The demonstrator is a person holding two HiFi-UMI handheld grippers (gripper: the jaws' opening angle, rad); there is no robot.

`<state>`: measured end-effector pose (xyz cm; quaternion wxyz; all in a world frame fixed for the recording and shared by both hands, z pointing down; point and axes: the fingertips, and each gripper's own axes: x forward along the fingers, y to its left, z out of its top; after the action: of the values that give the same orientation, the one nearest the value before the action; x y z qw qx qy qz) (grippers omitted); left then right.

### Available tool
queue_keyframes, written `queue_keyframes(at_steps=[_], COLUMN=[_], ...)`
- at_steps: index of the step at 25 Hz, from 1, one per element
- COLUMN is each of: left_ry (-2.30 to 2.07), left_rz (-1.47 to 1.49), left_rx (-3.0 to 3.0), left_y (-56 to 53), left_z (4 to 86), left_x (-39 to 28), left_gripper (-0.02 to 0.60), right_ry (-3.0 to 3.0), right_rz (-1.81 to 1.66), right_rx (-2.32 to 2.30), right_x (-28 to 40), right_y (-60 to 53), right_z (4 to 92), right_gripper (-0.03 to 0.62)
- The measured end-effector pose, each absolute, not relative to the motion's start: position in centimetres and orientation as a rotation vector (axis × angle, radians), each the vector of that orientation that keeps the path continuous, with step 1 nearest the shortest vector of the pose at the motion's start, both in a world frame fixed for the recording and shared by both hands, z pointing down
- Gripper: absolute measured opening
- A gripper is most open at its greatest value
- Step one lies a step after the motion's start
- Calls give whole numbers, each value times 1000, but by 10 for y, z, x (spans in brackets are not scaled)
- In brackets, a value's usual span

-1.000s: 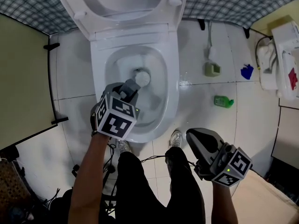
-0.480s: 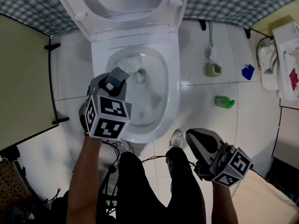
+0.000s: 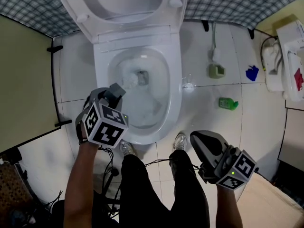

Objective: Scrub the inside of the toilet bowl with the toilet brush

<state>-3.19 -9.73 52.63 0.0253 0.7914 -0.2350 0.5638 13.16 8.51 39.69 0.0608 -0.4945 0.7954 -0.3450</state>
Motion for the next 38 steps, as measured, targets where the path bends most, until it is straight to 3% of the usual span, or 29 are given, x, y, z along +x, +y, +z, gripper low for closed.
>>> queue_keyframes(at_steps=[6, 15, 28, 38], left_ry=[-528, -427, -675, -1028], left_rz=[1831, 1539, 1163, 1010], left_rx=[2337, 2271, 2444, 2408], left_y=[-56, -4, -16, -28], left_z=[542, 534, 398, 320], left_x=[-51, -49, -80, -178], left_gripper=[173, 173, 173, 173], right_ry=[2418, 2419, 2493, 2612], right_rz=[-1014, -992, -887, -818], right_rx=[-1487, -1512, -1445, -1305], right_x=[128, 128, 78, 27], right_y=[88, 102, 87, 68], right_z=[385, 371, 304, 257], right_gripper=[0, 0, 0, 0])
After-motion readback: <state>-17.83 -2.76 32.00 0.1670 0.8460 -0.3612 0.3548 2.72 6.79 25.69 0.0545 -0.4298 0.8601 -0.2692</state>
